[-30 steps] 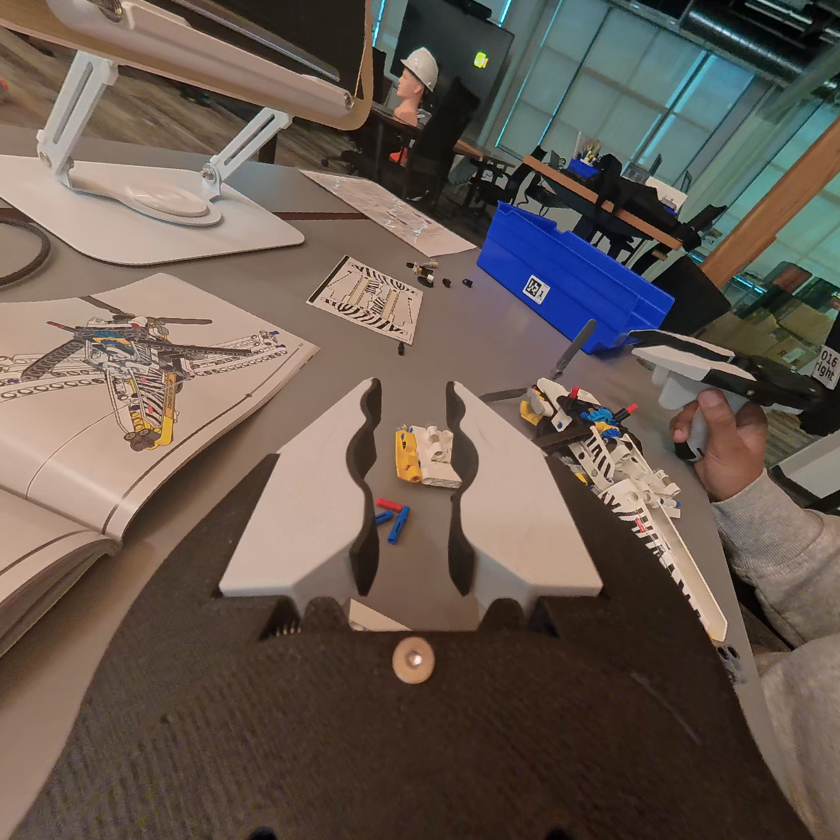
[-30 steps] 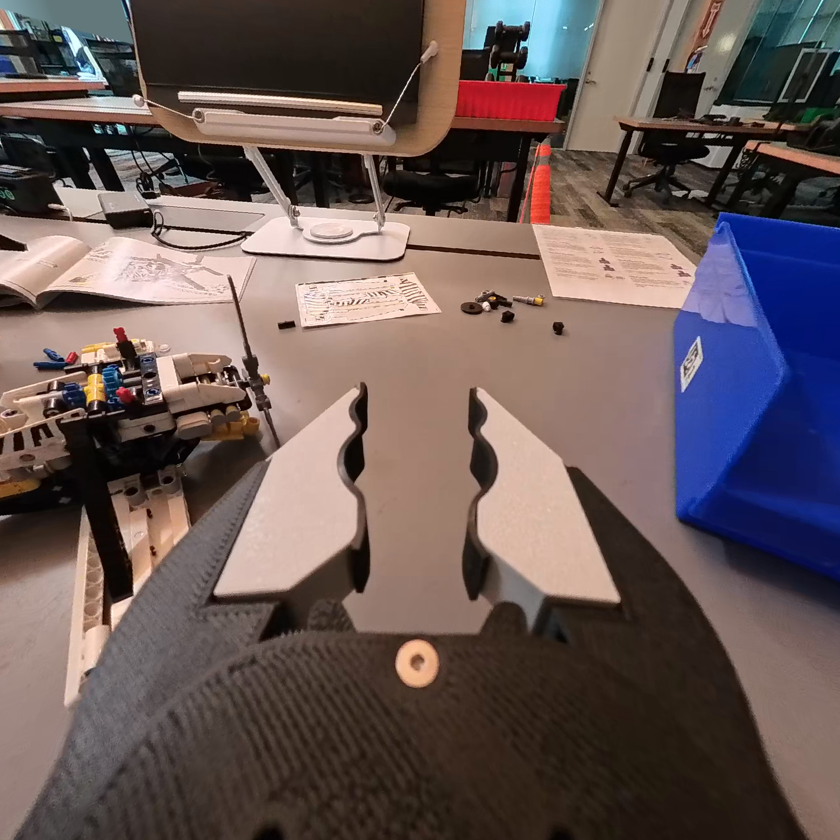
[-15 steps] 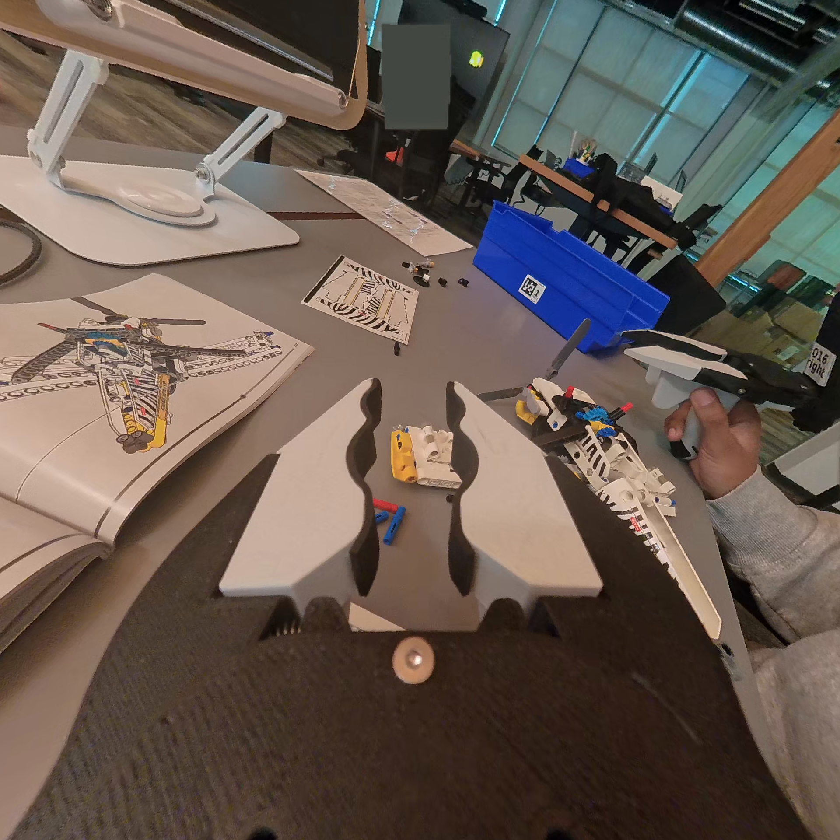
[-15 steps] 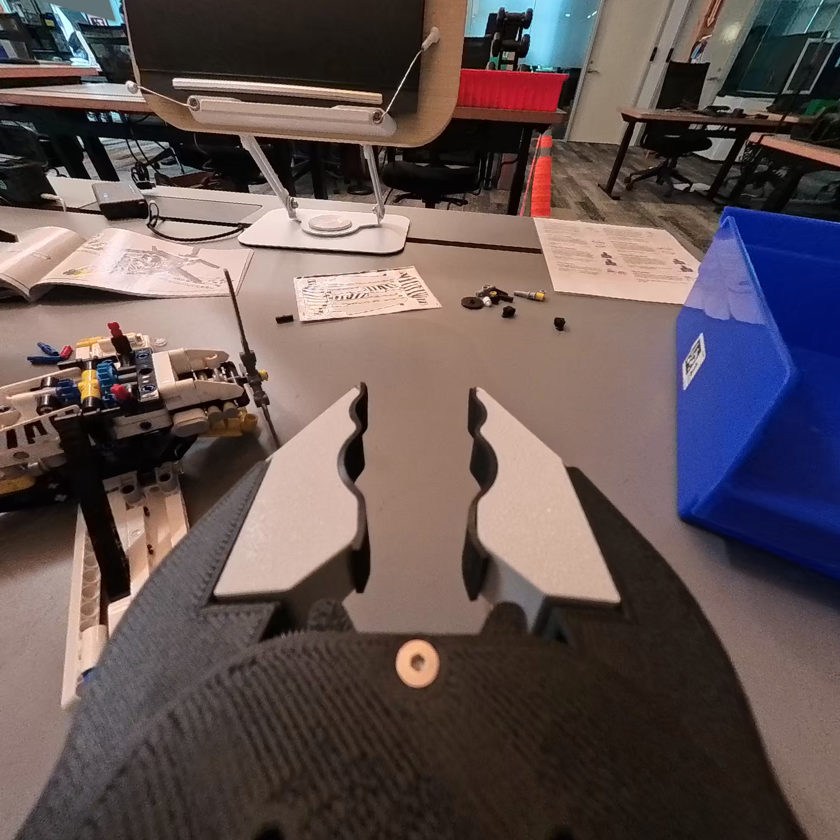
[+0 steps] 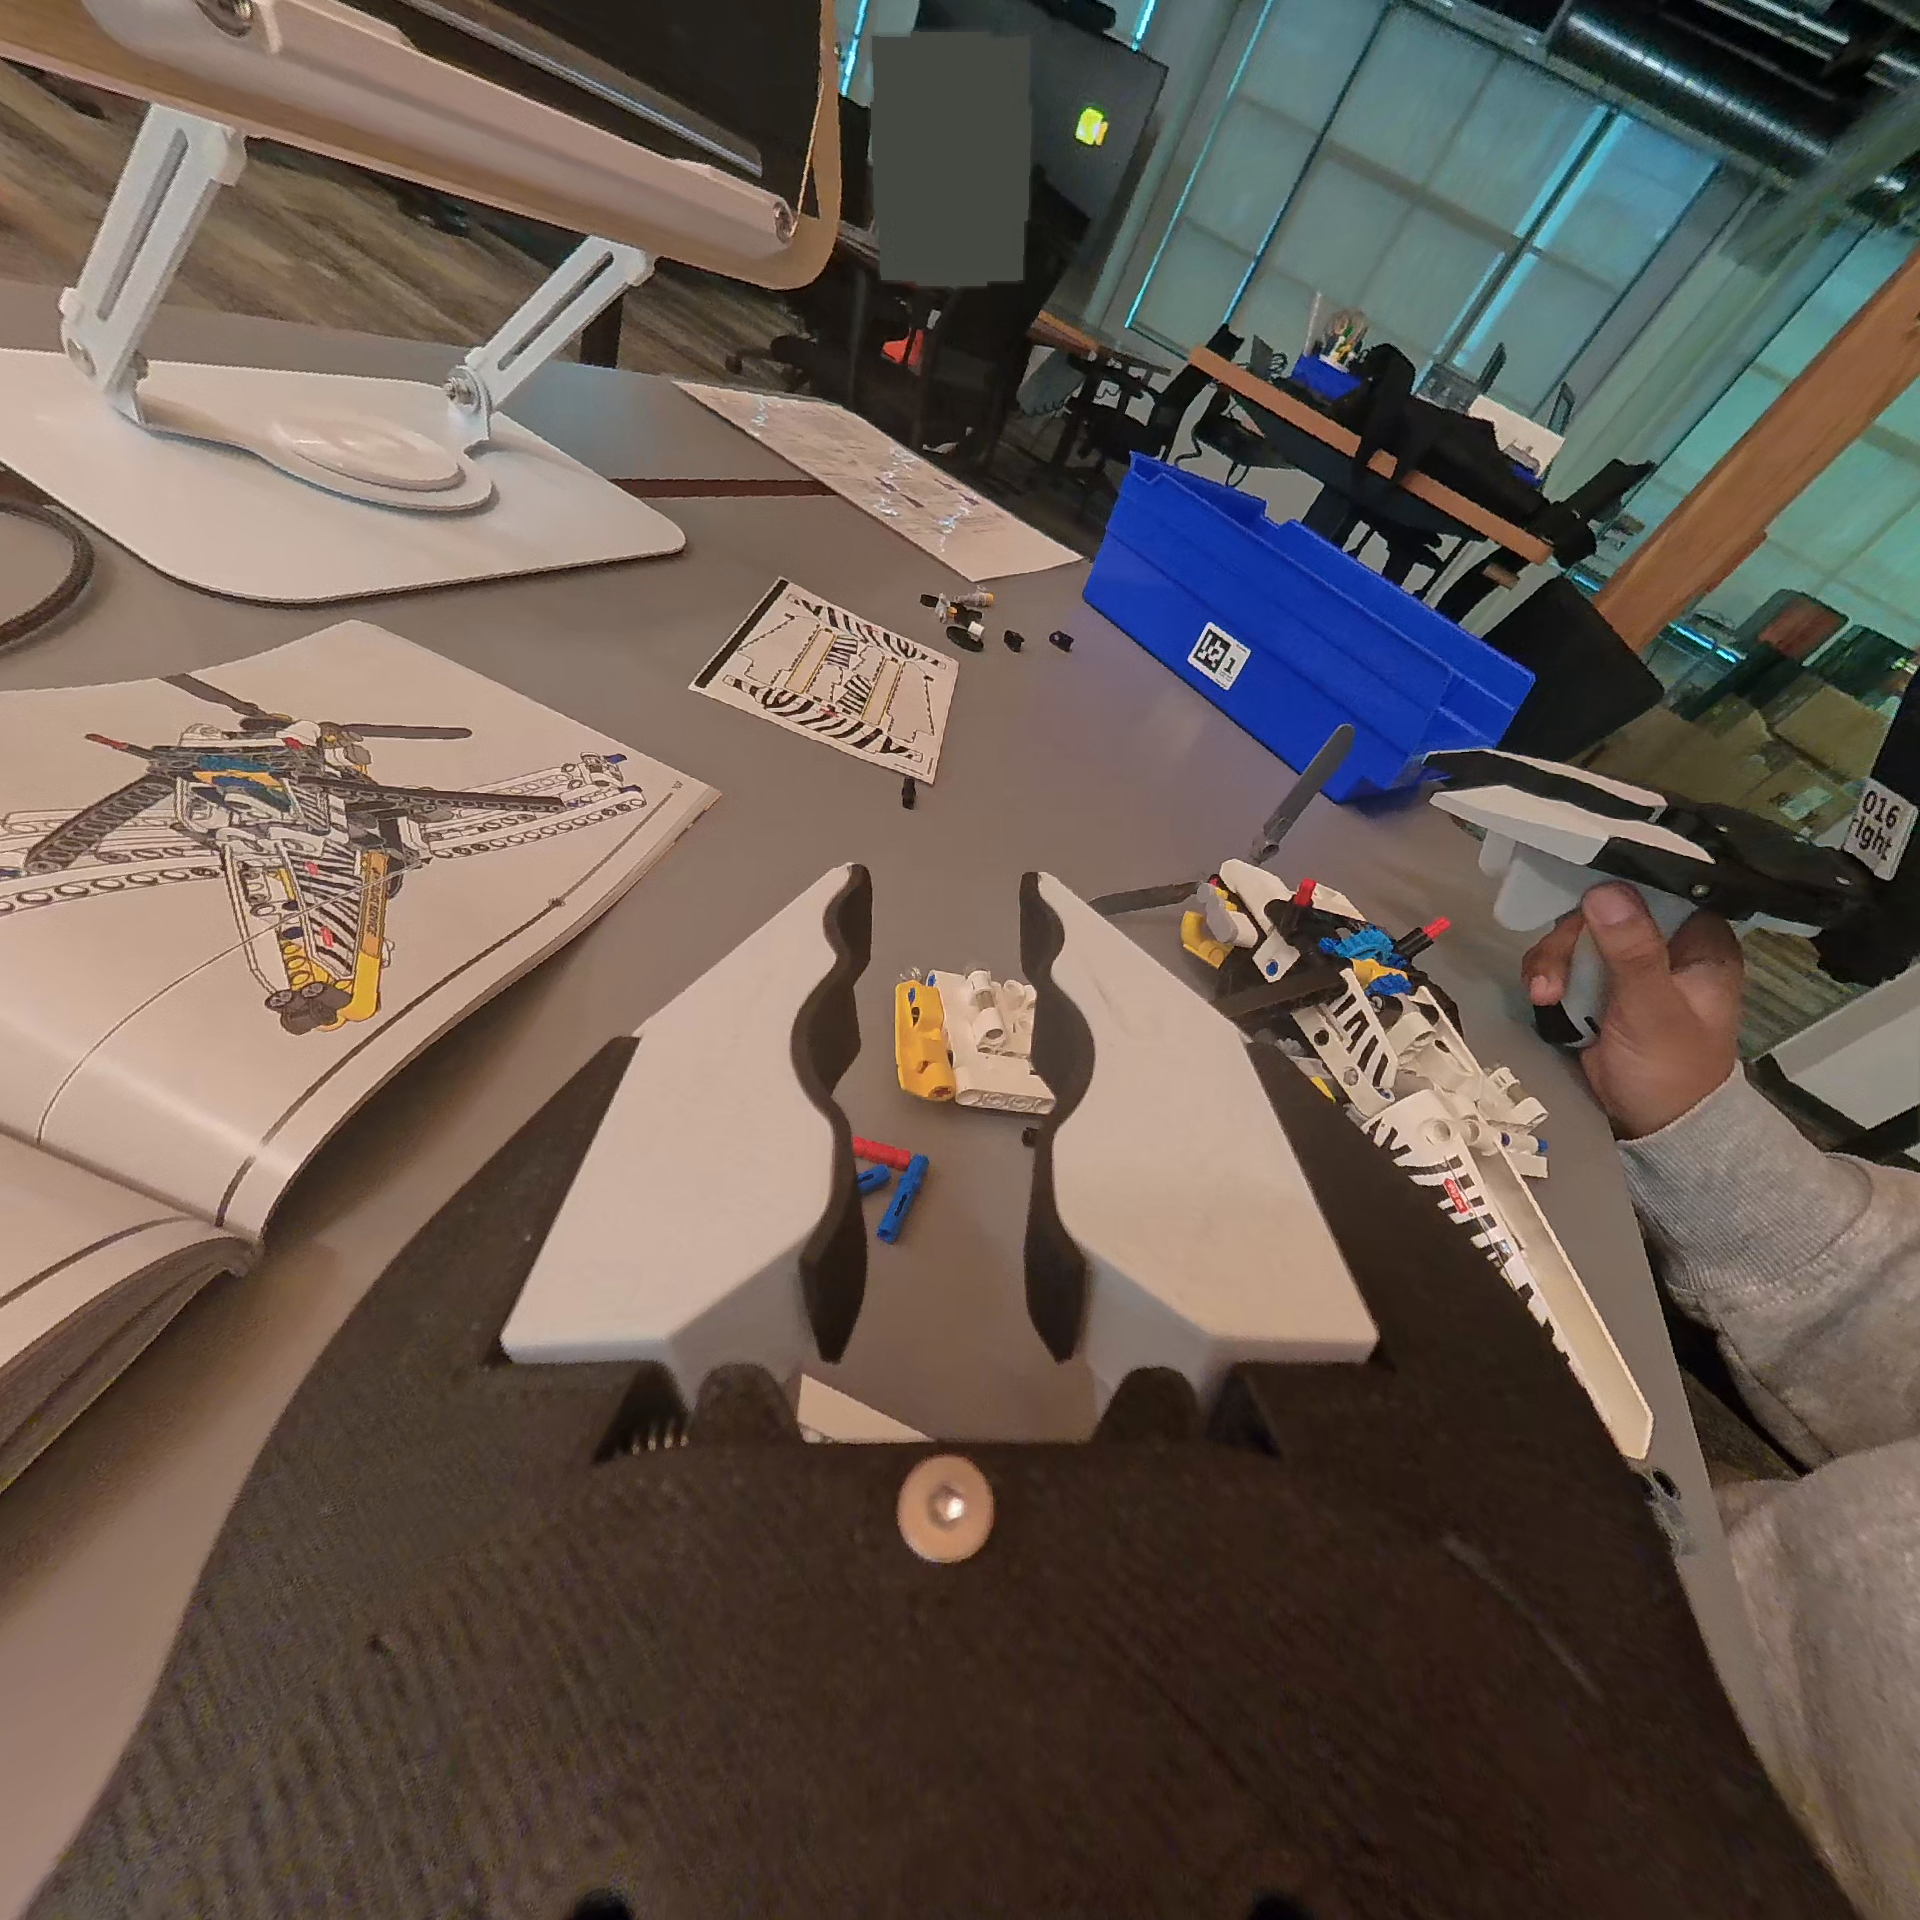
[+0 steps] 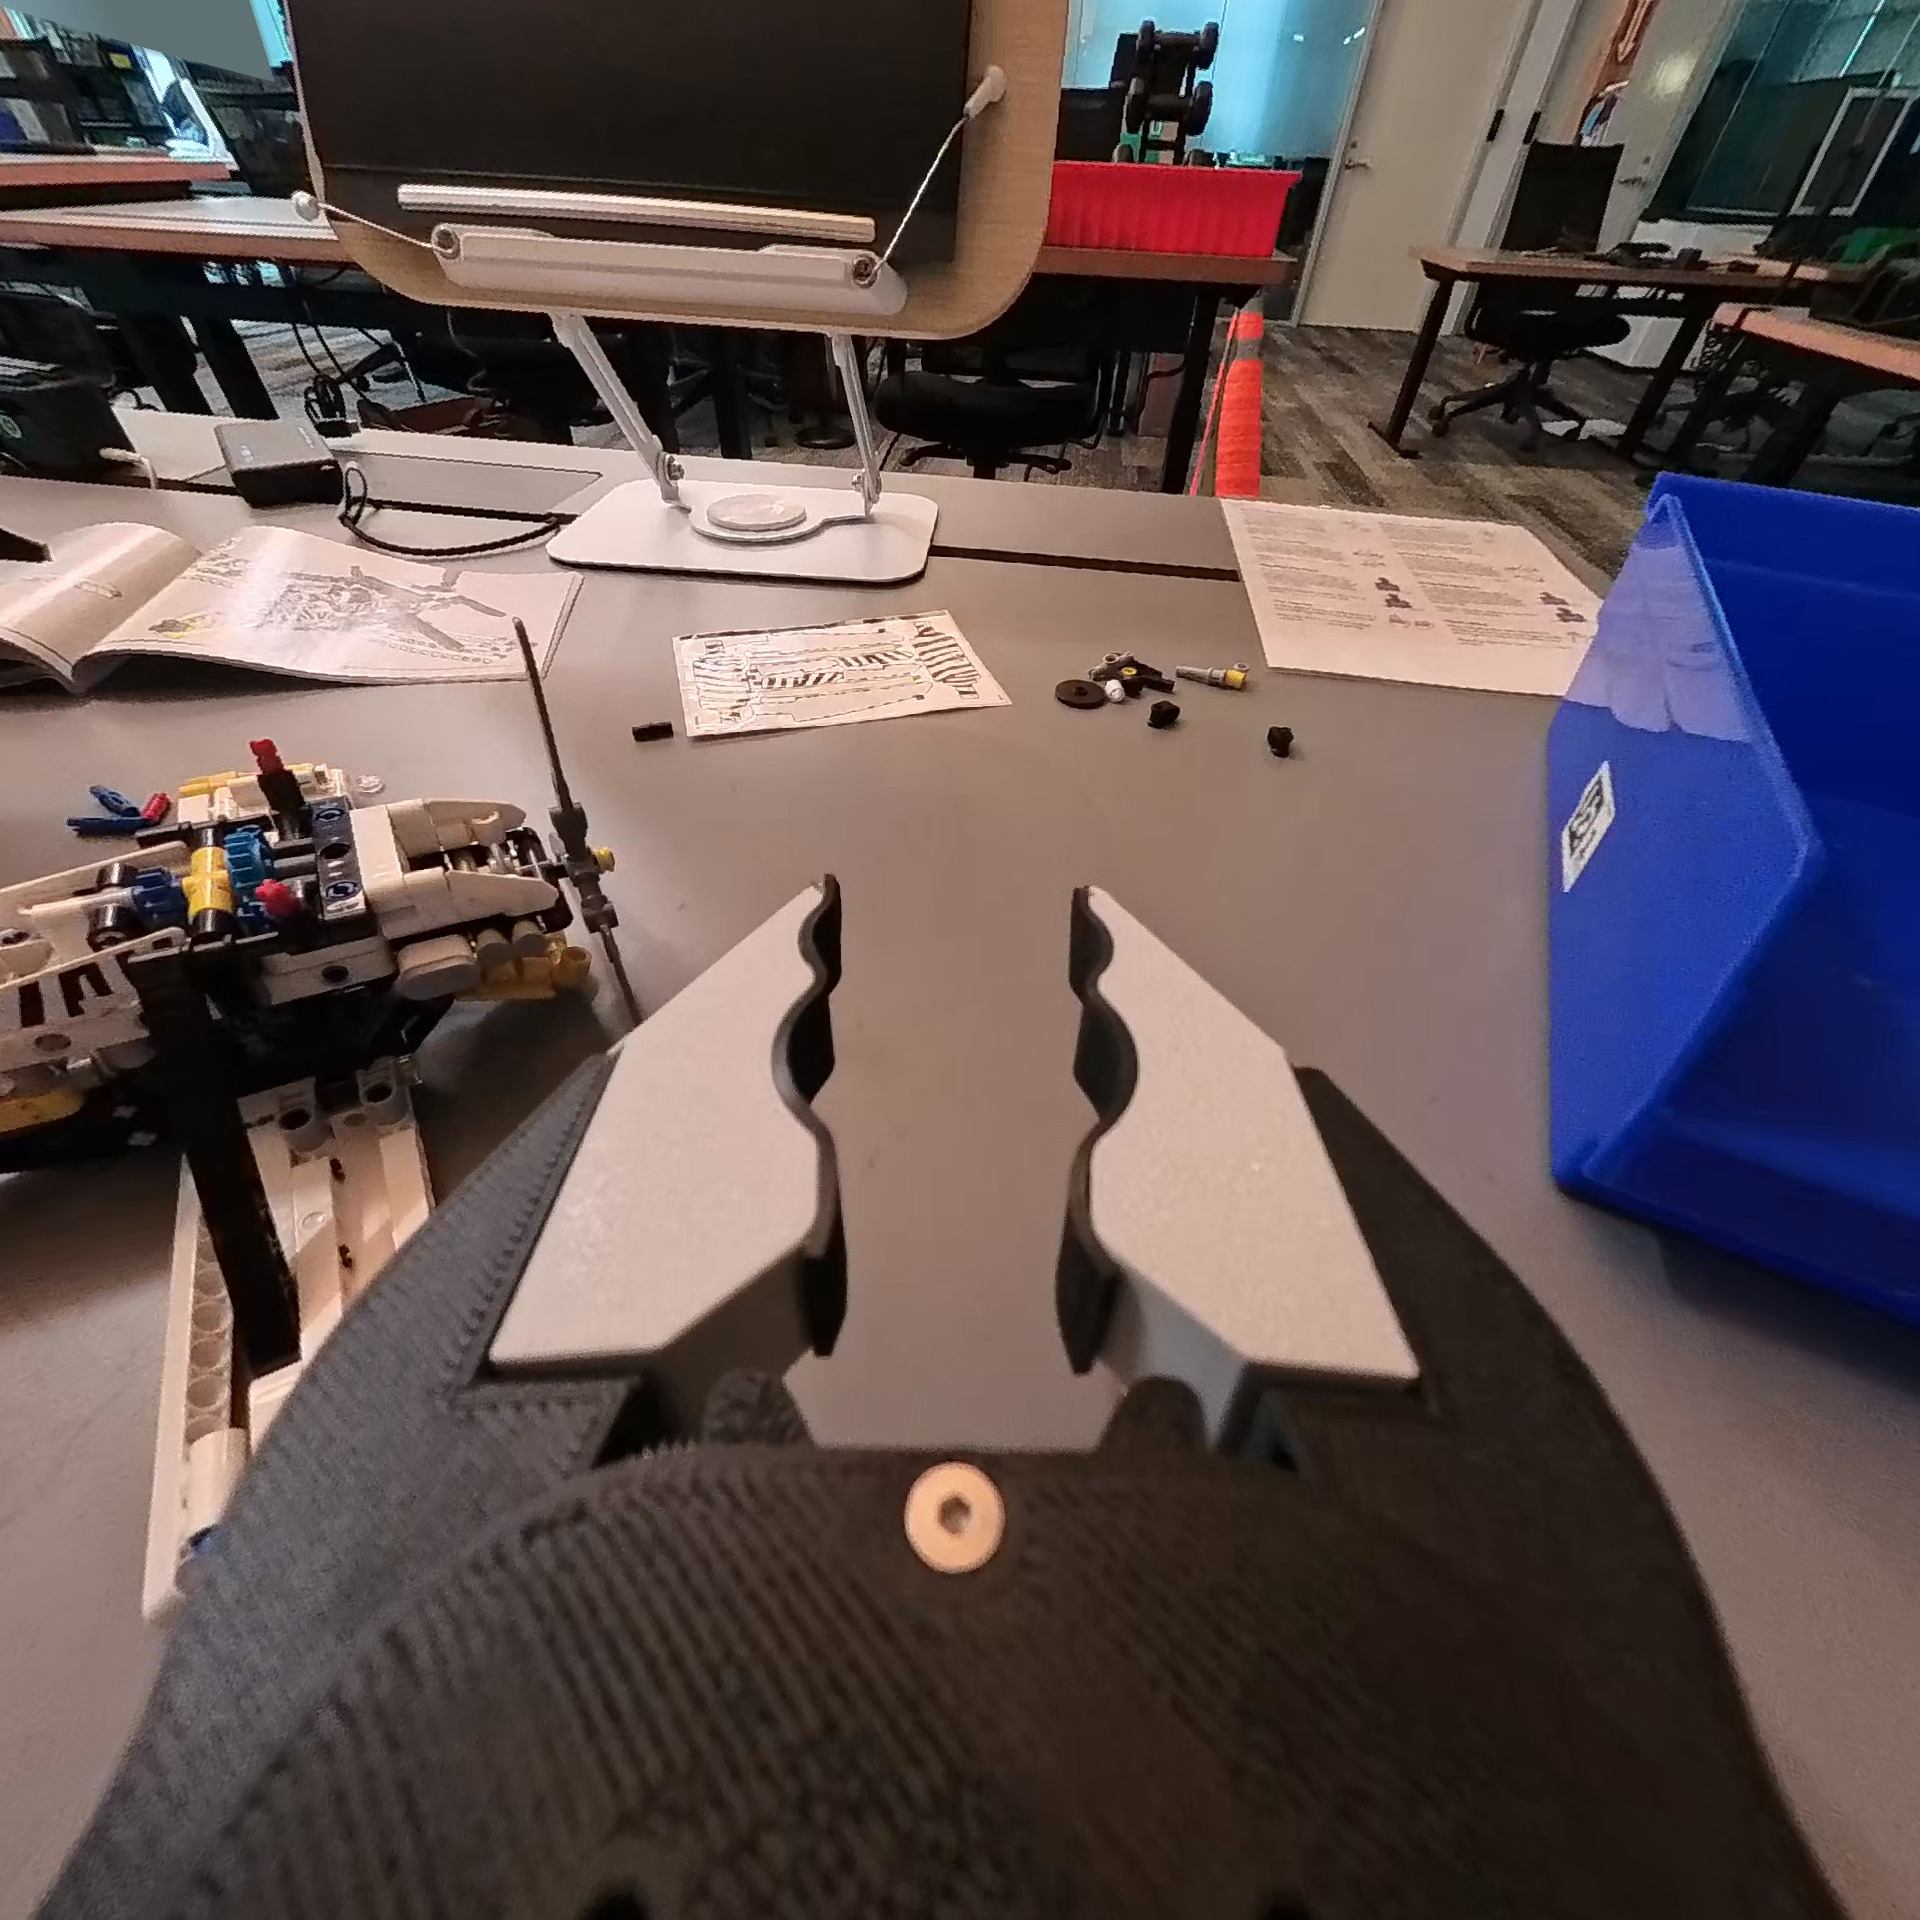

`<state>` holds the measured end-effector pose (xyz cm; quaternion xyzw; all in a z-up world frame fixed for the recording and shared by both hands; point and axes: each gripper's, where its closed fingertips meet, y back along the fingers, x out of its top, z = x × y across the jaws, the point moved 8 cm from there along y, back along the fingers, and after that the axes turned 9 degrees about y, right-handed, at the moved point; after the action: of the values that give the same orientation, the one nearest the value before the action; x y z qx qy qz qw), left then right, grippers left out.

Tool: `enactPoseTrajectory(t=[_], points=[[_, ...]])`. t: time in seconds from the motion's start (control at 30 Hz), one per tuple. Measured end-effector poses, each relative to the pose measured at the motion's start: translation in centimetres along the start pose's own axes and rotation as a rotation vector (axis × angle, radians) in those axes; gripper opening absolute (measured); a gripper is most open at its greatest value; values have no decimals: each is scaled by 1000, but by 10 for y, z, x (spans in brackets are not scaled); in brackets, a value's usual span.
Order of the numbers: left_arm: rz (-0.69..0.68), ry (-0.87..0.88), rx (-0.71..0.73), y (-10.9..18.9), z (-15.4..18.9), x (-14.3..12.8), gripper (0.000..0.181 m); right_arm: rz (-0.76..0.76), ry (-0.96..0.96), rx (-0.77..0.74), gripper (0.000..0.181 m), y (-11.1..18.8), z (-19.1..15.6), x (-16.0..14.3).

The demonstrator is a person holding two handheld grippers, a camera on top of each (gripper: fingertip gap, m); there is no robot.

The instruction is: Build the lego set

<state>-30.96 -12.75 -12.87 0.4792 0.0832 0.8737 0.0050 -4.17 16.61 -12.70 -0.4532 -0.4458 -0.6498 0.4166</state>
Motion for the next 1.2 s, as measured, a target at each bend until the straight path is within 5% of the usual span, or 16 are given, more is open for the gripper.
enactPoseTrajectory(t=[0.43, 0.8, 1.0, 1.2], points=[[-4, -23, 13, 0, 1, 0, 27, 61, -28, -6, 42, 5, 3, 3], [167, -108, 136, 24, 22, 16, 27, 361, -157, 35, 43, 36, 16, 8], [136, -126, 236, 41, 47, -6, 27, 609, -323, 75, 36, 64, 35, 1], [105, -185, 463, 71, 64, -28, 28, 626, -400, 143, 21, 72, 42, -4]])
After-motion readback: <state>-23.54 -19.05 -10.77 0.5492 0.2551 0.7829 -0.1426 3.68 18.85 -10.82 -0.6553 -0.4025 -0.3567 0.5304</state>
